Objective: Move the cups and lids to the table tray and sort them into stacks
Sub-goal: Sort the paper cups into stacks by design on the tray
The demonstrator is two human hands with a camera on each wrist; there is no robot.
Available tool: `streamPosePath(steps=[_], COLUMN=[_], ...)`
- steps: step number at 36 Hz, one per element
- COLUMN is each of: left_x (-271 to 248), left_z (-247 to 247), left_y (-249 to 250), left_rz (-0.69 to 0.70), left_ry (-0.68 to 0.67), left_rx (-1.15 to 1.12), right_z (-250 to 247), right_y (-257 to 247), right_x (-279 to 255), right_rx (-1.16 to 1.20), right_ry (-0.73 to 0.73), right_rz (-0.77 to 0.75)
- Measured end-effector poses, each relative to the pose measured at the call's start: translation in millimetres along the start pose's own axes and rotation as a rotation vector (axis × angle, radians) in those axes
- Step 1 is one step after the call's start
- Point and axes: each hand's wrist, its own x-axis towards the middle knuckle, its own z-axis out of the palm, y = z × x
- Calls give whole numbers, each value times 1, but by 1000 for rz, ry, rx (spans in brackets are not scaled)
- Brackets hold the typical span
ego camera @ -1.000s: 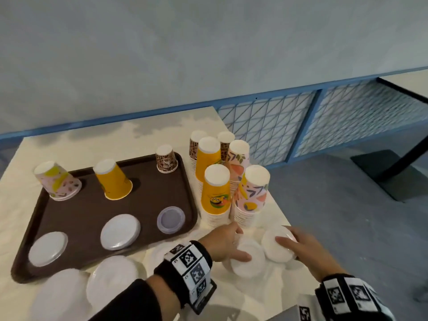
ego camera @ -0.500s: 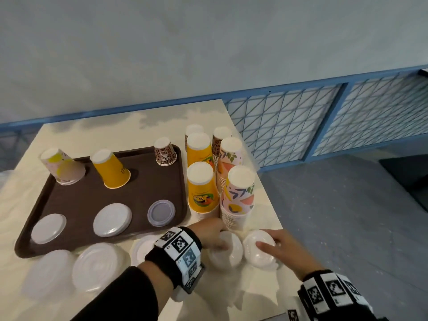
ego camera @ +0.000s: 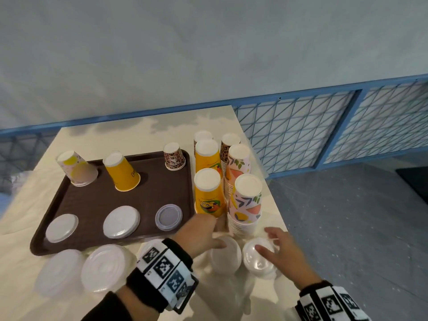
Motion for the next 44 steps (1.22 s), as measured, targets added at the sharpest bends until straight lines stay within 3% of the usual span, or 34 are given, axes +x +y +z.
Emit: streamPosePath(steps=[4, 7, 8, 13, 15, 21, 28, 33, 44], left_x=[-21, -23, -21, 0, 12, 38, 45, 51, 40], left_z=[-36, -50, -49, -28, -15, 8, 12, 16, 10], left_y=[-10, -23, -29, -45, -49, -58, -53, -61, -50], left_rz=[-54, -139, -158, -136, -100, -98, -201, -201, -45], left_ry=[227, 495, 528, 251, 208, 194, 160, 142, 187], left_rx=[-101, -253, -316, -557, -698, -821, -682, -649, -1074], right_z=[-14, -21, -21, -8, -4, -2, 0, -2, -7], right_y=[-22, -38, -42, -48, -46, -46, -41, -40, -44], right_x=[4, 9, 12, 29, 36, 42, 49, 50, 45], right_rx=[71, 97, 92, 87, 102, 253, 258, 237, 432], right_ry=[140, 116, 88, -32, -52, -136, -170, -148, -106], right_rz=[-70, -132, -140, -136, -132, -104, -35, -39, -62])
